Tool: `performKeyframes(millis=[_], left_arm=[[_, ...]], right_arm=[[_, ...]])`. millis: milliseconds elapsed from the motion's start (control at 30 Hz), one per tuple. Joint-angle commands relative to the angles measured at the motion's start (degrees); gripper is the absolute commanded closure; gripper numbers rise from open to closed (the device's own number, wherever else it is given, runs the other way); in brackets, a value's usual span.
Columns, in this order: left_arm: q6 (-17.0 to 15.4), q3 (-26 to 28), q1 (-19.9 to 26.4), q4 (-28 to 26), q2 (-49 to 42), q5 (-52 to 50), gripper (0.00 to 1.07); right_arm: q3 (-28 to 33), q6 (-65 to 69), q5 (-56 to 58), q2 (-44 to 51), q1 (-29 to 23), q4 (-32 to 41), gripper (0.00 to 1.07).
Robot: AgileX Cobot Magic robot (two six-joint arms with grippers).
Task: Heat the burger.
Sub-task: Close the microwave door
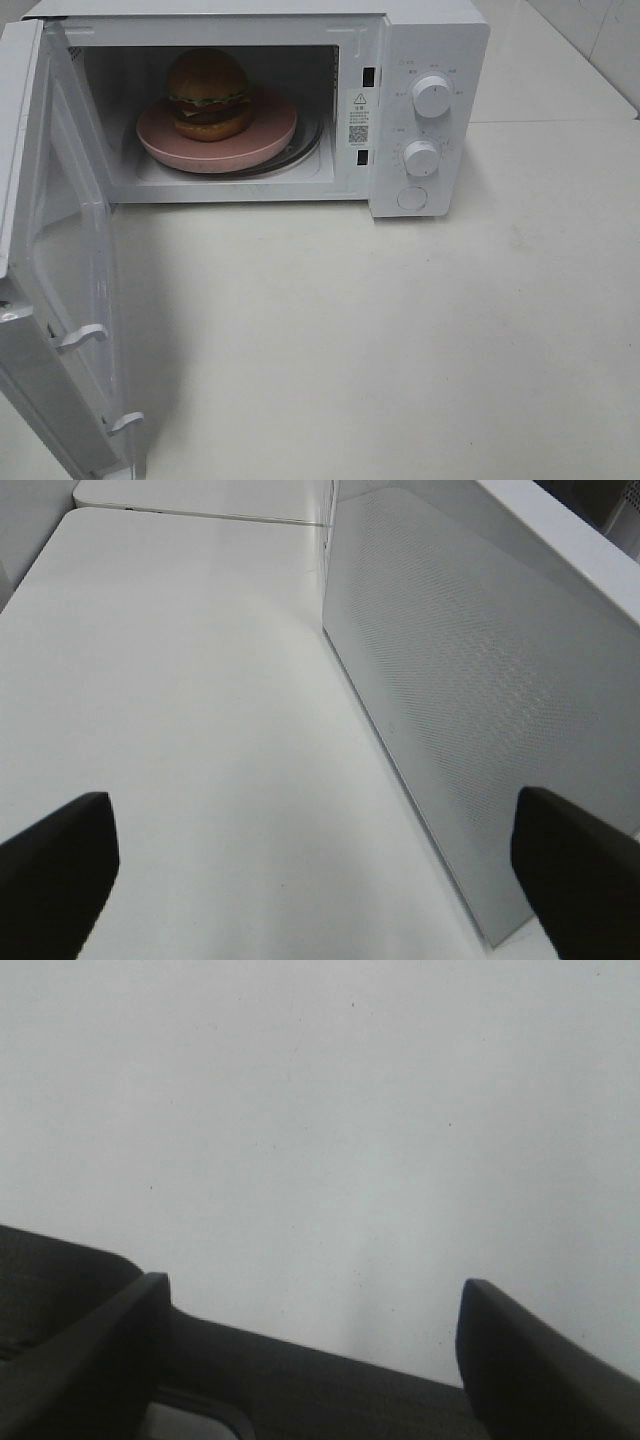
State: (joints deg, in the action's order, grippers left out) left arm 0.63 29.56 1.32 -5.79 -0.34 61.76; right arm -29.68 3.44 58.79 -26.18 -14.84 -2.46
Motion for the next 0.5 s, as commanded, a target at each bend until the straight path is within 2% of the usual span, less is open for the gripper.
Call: performKeyframes(millis=[33, 167, 500], left_arm=[[0.06, 0.0, 0.29, -0.29, -1.03, -0.57, 0.04], [0.06, 0.0, 0.29, -0.29, -1.03, -0.57, 0.04], [0.06, 0.0, 0.29, -0.29, -1.03, -0.57, 0.04]], right_arm=[[0.8, -0.52, -1.66, 4.98, 1.55, 0.63, 0.31], [0.8, -0.52, -1.66, 9.63, 3.5, 0.63, 0.31], [0.97, -0.74, -1.72, 28.25, 10.26, 1.55, 0.31]])
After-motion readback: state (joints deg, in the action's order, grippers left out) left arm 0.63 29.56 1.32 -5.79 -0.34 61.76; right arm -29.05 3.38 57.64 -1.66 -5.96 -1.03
